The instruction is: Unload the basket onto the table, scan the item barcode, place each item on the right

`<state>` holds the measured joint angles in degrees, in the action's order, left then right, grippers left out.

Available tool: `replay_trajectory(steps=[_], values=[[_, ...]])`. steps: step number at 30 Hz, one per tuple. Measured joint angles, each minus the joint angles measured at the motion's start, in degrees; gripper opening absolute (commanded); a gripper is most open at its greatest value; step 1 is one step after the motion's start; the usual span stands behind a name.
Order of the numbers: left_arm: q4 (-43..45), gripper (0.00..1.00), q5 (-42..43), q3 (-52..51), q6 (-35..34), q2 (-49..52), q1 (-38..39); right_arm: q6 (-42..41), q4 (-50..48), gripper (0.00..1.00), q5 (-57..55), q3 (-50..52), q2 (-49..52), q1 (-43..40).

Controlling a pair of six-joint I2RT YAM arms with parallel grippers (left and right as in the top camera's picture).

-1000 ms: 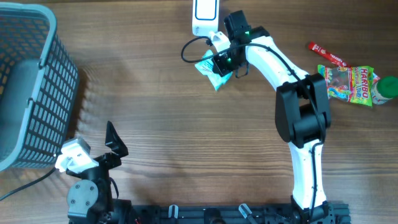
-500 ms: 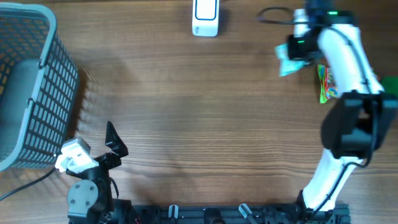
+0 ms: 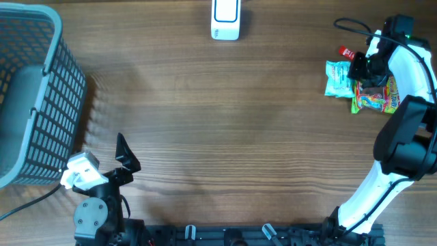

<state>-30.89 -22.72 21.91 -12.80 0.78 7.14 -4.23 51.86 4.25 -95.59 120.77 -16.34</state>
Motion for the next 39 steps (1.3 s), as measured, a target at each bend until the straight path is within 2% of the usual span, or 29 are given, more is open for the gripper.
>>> replay_trajectory(steps=[1,2,3,4,6,9,15,21,27,34,37,39], values=[[0.0,1.00,0.0,0.0,0.0,0.0,0.0,-0.2,0.3,0.85,0.0,0.0,-0.3,0.0],[0.0,1.00,0.0,0.0,0.0,0.0,0.0,-0.8,0.6,0.86,0.0,0.0,-0.9,0.0],[0.0,1.00,0.0,0.0,0.0,0.0,0.0,-0.8,1.0,0.99,0.0,0.0,-1.9,0.0],[0.0,1.00,0.0,0.0,0.0,0.0,0.0,-1.4,1.6,1.00,0.1,0.0,-3.7,0.1],[0.0,1.00,0.0,0.0,0.0,0.0,0.0,-2.2,3.0,1.00,0.8,0.0,-8.3,0.2],[0.0,1.00,0.0,0.0,0.0,0.0,0.0,-2.4,6.5,1.00,3.3,0.0,-20.9,1.4],[0.0,1.00,0.0,0.0,0.0,0.0,0.0,-3.7,13.7,1.00,6.1,-0.5,-40.6,7.3],[0.0,1.00,0.0,0.0,0.0,0.0,0.0,-9.0,22.9,1.00,6.9,-0.5,-54.1,9.9],[0.0,1.00,0.0,0.0,0.0,0.0,0.0,-13.8,24.7,1.00,6.8,-0.5,-63.7,9.9],[0.0,1.00,0.0,0.0,0.0,0.0,0.0,-12.2,27.0,1.00,4.6,-0.5,-70.4,9.9],[0.0,1.00,0.0,0.0,0.0,0.0,0.0,-11.3,24.1,1.00,4.5,-0.4,-72.7,9.9],[0.0,1.00,0.0,0.0,0.0,0.0,0.0,-9.9,18.6,0.99,4.7,1.0,-75.5,9.9]])
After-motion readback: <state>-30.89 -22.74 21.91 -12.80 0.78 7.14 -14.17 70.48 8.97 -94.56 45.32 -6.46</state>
